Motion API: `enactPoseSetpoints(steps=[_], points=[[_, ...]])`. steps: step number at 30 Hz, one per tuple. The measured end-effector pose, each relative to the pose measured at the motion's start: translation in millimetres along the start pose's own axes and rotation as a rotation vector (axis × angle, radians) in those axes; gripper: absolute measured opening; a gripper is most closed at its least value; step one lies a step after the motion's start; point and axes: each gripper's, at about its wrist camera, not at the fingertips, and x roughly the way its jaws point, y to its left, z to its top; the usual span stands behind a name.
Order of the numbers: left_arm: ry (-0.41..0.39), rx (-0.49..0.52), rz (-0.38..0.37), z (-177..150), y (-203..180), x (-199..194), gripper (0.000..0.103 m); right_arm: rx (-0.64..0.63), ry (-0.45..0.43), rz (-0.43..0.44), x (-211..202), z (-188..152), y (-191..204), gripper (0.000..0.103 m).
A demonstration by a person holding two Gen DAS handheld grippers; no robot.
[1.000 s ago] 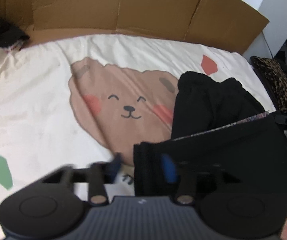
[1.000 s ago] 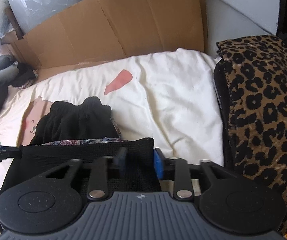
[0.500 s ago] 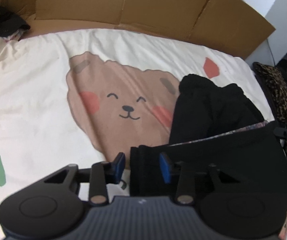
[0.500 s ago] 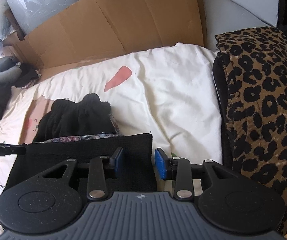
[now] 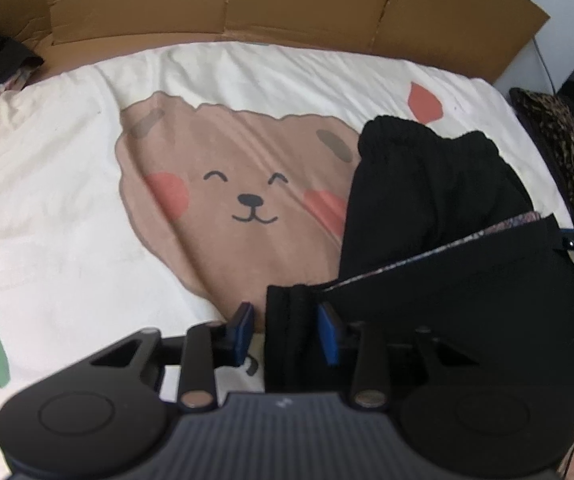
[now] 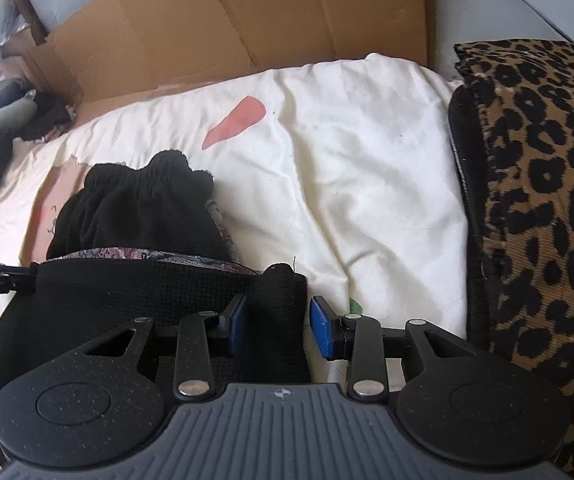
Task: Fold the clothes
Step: 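Open both tools and release the folded shorts on the duvet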
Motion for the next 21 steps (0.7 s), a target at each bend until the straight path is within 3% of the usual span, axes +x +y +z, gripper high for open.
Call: enactPoseSetpoints(steps=[12, 14, 15, 18, 21], points=[[-0.019, 0.005, 0.011, -3, -3, 1, 0.037, -0.025, 0.018, 0.005, 18, 5, 3, 0.04], [-0.02, 0.002, -0.001, -3, -5, 0, 0.021, -0.035, 0.011, 0.0, 18, 5, 5, 0.033], [-0.023, 0.007, -0.009, -4, -7, -1, 0.016, -0.042, 0.005, -0.005, 17, 5, 6, 0.021], [-0.051, 0.045, 0.014, -9, -14, -4, 0.013, -0.058, -0.007, -0.026, 12, 5, 10, 0.009], [-0.075, 0.051, 0.036, -12, -18, -9, 0.011, -0.046, -0.029, -0.043, 1, 5, 10, 0.007]])
